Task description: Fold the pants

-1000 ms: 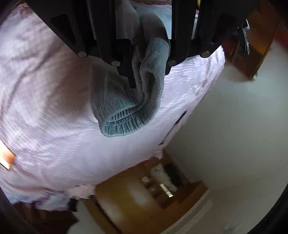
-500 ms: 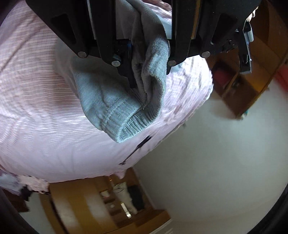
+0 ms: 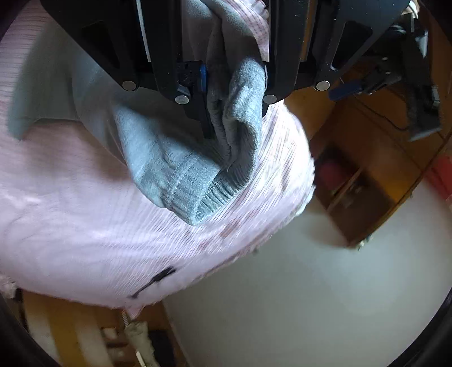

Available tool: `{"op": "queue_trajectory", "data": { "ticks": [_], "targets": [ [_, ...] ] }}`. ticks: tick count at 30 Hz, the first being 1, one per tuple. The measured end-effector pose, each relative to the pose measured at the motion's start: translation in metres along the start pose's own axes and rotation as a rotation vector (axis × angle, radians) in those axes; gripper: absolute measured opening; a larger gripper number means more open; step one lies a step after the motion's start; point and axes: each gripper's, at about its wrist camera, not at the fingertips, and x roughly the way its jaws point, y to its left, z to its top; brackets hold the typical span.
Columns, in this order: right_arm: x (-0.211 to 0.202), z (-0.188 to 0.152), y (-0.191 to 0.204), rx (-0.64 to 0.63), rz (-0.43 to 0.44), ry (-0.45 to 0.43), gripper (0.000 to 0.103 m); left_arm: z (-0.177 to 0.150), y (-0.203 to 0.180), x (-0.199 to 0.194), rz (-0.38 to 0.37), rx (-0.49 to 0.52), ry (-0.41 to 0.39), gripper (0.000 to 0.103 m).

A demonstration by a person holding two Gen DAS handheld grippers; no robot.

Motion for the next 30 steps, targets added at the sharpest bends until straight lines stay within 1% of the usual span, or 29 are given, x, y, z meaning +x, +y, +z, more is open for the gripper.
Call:
{"op": "queue_trajectory", "data": {
  "ticks": [3,5,7,8,10,12,13,15,17,19,21,22,25,28,30],
  "targets": [
    [0.031,-0.005,0.008,-0.022,0.007,0.049,0.012,-0.003,0.01,-0.002,0.011,-0.025,-0.001,0.078],
    [0.052,-0.01,0.009,-0.041,0.023,0.094,0.016,-0.005,0.015,-0.002,0.014,-0.037,-0.002,0.078],
    [0.067,-0.014,0.006,-0.04,0.043,0.139,0.024,-0.006,0.019,0.0,0.021,-0.047,-0.001,0.078],
    [0.069,-0.016,0.004,-0.041,0.058,0.154,0.027,-0.007,0.021,0.001,0.026,-0.052,0.002,0.078],
    [0.068,-0.018,0.005,-0.05,0.074,0.167,0.036,-0.008,0.024,0.004,0.03,-0.063,0.012,0.078],
    [0.058,-0.019,0.007,-0.069,0.083,0.156,0.039,-0.009,0.028,0.008,0.029,-0.081,0.023,0.078],
    [0.052,-0.019,0.007,-0.077,0.092,0.147,0.043,-0.009,0.028,0.01,0.027,-0.087,0.026,0.078],
    [0.031,-0.017,0.002,-0.082,0.1,0.125,0.048,-0.01,0.03,0.013,0.004,-0.101,0.035,0.078],
    [0.016,-0.014,-0.006,-0.078,0.071,0.12,0.049,-0.01,0.031,0.014,-0.03,-0.121,0.041,0.078],
    [0.0,-0.015,-0.017,-0.09,0.001,0.134,0.049,-0.011,0.029,0.015,-0.066,-0.139,0.042,0.078],
    [-0.012,-0.023,-0.028,-0.125,-0.069,0.154,0.049,-0.011,0.025,0.015,-0.106,-0.152,0.047,0.078],
    [-0.018,-0.029,-0.035,-0.137,-0.108,0.163,0.049,-0.01,0.022,0.016,-0.139,-0.16,0.052,0.078],
    [-0.033,-0.05,-0.056,-0.134,-0.185,0.196,0.049,-0.008,0.012,0.022,-0.23,-0.184,0.086,0.078],
    [-0.046,-0.069,-0.076,-0.097,-0.213,0.218,0.049,-0.005,-0.003,0.025,-0.26,-0.188,0.094,0.077],
    [-0.048,-0.082,-0.088,-0.061,-0.204,0.25,0.049,-0.004,-0.013,0.024,-0.258,-0.173,0.084,0.067]
  ]
}}
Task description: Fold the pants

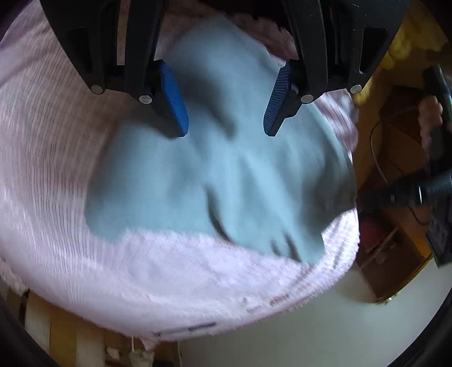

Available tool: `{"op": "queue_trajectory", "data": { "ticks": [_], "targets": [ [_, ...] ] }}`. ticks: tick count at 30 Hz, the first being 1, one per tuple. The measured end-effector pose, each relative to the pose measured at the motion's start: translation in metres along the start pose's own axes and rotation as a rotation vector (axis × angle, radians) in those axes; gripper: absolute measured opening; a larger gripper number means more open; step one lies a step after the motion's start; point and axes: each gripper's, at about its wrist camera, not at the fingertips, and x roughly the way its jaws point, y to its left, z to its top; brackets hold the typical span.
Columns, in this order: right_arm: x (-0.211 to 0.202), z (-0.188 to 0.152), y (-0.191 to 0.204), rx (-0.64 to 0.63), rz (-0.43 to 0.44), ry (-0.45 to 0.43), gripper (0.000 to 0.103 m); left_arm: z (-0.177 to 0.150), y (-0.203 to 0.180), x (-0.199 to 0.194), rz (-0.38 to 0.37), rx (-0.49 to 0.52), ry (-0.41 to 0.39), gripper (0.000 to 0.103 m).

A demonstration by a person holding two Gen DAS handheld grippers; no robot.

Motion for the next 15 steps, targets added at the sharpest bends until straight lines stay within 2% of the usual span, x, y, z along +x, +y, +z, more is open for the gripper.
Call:
{"op": "queue_trajectory", "data": {
  "ticks": [1,2,4,9,12,13,14,15],
  "targets": [
    [0.002,-0.005,-0.005,0.024,0.006,0.012,0.049,0.0,-0.005,0.0,-0.012,0.001,-0.012,0.058],
    [0.005,-0.007,-0.009,0.043,0.015,0.02,0.049,0.0,-0.008,0.001,-0.022,0.001,-0.016,0.054],
    [0.006,-0.011,-0.017,0.076,0.038,0.034,0.049,0.001,-0.012,0.006,-0.045,0.0,-0.02,0.053],
    [-0.001,-0.016,-0.02,0.082,0.056,0.015,0.049,0.005,-0.018,0.038,0.062,-0.003,0.019,0.05],
    [-0.01,-0.022,-0.025,0.092,0.065,0.002,0.049,0.008,-0.021,0.05,0.08,-0.001,0.013,0.05],
    [-0.012,-0.023,-0.025,0.091,0.064,-0.007,0.049,0.009,-0.02,0.054,0.098,-0.005,0.015,0.043],
    [-0.015,-0.023,-0.025,0.09,0.061,-0.015,0.049,0.009,-0.019,0.055,0.12,-0.013,0.012,0.024],
    [-0.016,-0.022,-0.025,0.089,0.06,-0.022,0.049,0.009,-0.017,0.052,0.132,-0.028,0.001,0.016]
  ]
}}
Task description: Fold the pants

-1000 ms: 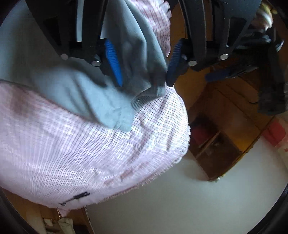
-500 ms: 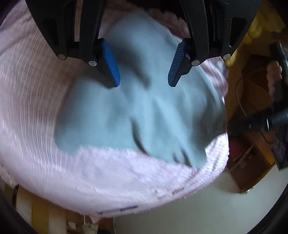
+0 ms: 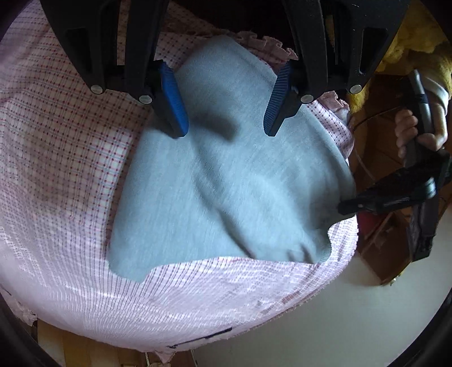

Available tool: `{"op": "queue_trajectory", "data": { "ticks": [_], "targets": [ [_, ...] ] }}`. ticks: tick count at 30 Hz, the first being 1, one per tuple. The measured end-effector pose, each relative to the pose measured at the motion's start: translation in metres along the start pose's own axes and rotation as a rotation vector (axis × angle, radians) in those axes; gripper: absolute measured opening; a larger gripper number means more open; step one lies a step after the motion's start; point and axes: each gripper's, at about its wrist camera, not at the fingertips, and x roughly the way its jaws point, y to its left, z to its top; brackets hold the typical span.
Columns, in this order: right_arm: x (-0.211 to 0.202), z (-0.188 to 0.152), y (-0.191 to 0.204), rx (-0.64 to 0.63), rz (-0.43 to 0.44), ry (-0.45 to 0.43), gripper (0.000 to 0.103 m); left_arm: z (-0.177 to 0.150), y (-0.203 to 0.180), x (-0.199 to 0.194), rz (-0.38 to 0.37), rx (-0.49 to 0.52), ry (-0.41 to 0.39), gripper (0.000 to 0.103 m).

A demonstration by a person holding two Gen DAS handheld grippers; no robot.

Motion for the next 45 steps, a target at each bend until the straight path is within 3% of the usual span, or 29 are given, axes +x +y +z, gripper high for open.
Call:
{"op": "queue_trajectory", "data": {
  "ticks": [3,6,9,13,19,26,31,36,38,40,45],
  "targets": [
    [-0.002,0.0,-0.003,0.013,0.023,-0.006,0.049,0.001,0.016,-0.018,-0.069,-0.081,-0.035,0.015],
    [0.001,-0.003,-0.003,0.01,0.018,0.009,0.049,0.002,0.027,-0.025,-0.055,-0.109,-0.057,0.015],
    [0.008,-0.002,-0.001,0.015,0.017,0.024,0.049,-0.003,0.035,-0.014,-0.057,-0.116,-0.01,0.018],
    [0.014,-0.003,-0.002,0.026,0.015,0.042,0.049,-0.01,0.041,-0.009,-0.06,-0.144,-0.03,0.043],
    [0.019,0.001,0.004,0.018,0.002,0.049,0.049,-0.012,0.053,-0.001,-0.043,-0.202,-0.034,0.056],
    [0.02,0.003,0.003,0.025,0.007,0.049,0.049,-0.007,0.041,0.009,-0.029,-0.14,-0.066,0.055],
    [0.019,0.0,0.003,0.018,0.005,0.048,0.049,-0.011,0.039,0.016,-0.038,-0.161,-0.077,0.054],
    [0.018,0.001,0.005,0.017,0.004,0.044,0.049,-0.014,0.035,0.019,0.007,-0.149,-0.078,0.054],
    [0.015,0.001,0.007,0.012,-0.001,0.027,0.049,-0.012,0.029,0.022,0.0,-0.121,-0.066,0.032],
    [0.009,0.002,0.009,-0.002,0.0,0.006,0.049,-0.008,0.02,0.015,-0.001,-0.094,-0.06,0.021],
    [0.001,0.003,0.024,-0.062,0.017,-0.035,0.049,0.008,-0.005,-0.033,-0.034,0.015,-0.179,0.018]
  ]
}}
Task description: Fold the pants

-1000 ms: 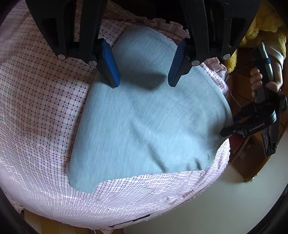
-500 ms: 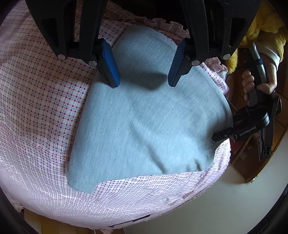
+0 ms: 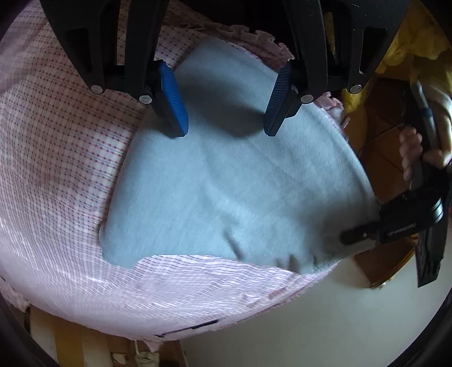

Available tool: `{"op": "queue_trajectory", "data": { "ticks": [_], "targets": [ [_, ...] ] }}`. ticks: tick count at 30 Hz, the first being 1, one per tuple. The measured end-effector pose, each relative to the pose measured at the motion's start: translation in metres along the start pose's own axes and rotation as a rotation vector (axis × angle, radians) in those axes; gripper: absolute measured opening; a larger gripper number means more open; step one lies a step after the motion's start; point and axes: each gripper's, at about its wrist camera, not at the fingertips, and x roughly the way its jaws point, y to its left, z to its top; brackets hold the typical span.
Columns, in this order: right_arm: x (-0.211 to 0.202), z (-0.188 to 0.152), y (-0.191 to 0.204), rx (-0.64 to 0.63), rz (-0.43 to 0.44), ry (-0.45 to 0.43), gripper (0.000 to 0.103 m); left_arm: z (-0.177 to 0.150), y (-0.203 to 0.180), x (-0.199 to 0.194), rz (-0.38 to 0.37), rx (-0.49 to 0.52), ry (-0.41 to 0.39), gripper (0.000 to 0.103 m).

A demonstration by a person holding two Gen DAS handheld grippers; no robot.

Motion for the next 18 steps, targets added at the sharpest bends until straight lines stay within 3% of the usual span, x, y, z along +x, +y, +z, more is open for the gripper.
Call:
{"op": "queue_trajectory", "data": {
  "ticks": [4,7,11,12,16,18],
  "targets": [
    [0.005,-0.001,0.004,-0.014,-0.002,0.023,0.049,0.006,0.012,-0.006,0.058,0.031,-0.049,0.018],
    [0.012,0.002,0.005,-0.006,0.002,0.044,0.049,0.0,0.035,0.017,0.043,-0.007,0.033,0.019],
    [0.013,0.004,0.003,0.001,0.001,0.044,0.049,-0.019,0.063,0.046,0.056,-0.052,0.125,0.031],
    [0.012,0.004,0.002,0.001,-0.002,0.038,0.049,-0.022,0.067,0.045,0.048,-0.072,0.119,0.035],
    [0.001,0.01,-0.004,0.019,-0.003,-0.005,0.049,-0.016,0.067,0.022,0.021,-0.082,0.121,0.036],
    [-0.003,0.014,-0.007,0.04,-0.014,-0.027,0.049,-0.01,0.062,-0.001,-0.001,-0.045,0.066,0.043]
  ]
}}
